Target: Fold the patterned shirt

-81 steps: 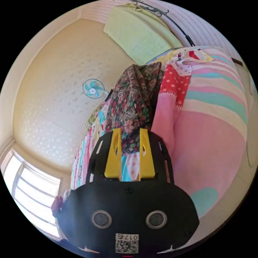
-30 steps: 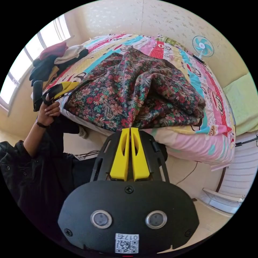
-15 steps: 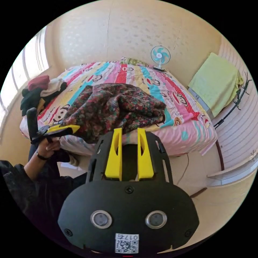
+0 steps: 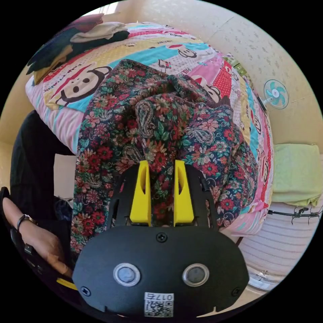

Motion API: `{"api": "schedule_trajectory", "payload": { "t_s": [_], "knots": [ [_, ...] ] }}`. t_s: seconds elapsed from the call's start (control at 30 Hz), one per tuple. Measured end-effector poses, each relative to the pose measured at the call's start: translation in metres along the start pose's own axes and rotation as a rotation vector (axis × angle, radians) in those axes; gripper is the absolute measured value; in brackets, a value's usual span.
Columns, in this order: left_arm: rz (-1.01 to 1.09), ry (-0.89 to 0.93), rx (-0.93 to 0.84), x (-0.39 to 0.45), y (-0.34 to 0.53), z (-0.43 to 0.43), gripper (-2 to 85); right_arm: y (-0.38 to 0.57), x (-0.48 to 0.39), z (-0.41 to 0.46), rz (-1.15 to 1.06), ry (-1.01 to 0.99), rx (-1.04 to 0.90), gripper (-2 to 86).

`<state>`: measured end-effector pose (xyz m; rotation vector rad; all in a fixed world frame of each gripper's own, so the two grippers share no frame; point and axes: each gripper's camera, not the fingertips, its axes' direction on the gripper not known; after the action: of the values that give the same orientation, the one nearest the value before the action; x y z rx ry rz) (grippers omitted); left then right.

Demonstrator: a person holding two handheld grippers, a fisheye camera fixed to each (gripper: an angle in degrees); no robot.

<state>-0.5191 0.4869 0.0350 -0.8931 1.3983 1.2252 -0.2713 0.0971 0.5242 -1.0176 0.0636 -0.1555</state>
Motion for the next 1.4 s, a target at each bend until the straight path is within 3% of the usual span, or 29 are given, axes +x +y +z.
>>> {"api": "schedule_trajectory", "payload": {
  "t_s": [0.07,0.17,0.27,0.4,0.5,0.57,0.63,0.73,0.93,1.17,1.3,1.4],
  "knots": [
    [0.012,-0.047,-0.041,0.002,0.010,-0.002,4.4,0.040,0.030,-0.052,0.149,0.111,0.166,5.6],
    [-0.121,0.003,0.050,-0.025,0.040,-0.017,4.9,0.126,0.087,-0.127,0.413,0.354,0.332,4.9],
    [-0.261,0.107,0.194,-0.063,0.078,-0.028,5.2,0.223,0.150,-0.155,0.703,0.486,0.330,4.5],
    [-0.335,0.202,0.475,-0.095,0.116,-0.050,3.6,0.316,0.209,-0.127,0.917,0.488,0.175,4.2],
    [-0.419,0.110,0.553,-0.108,0.128,-0.052,1.7,0.368,0.244,-0.087,1.071,0.284,0.122,4.3],
    [-0.445,-0.026,0.491,-0.112,0.122,-0.047,3.4,0.384,0.260,-0.067,1.121,0.138,0.179,4.2],
    [-0.431,-0.212,0.360,-0.122,0.099,-0.035,6.5,0.387,0.273,-0.061,1.154,0.088,0.215,4.2],
    [-0.356,-0.334,0.236,-0.150,0.053,-0.019,7.9,0.396,0.296,-0.066,1.181,0.084,0.267,4.4],
    [-0.216,-0.293,0.100,-0.239,-0.068,0.021,9.8,0.442,0.343,-0.062,1.212,-0.064,0.347,4.9],
    [-0.108,-0.234,0.095,-0.324,-0.215,0.080,14.9,0.506,0.374,-0.053,1.212,-0.238,0.514,8.2],
    [0.015,-0.158,0.070,-0.364,-0.287,0.139,15.2,0.542,0.388,-0.034,1.289,-0.376,0.514,11.8],
    [0.059,-0.150,-0.205,-0.390,-0.312,0.209,15.9,0.576,0.395,-0.018,1.333,-0.476,0.549,15.0]
  ]
}}
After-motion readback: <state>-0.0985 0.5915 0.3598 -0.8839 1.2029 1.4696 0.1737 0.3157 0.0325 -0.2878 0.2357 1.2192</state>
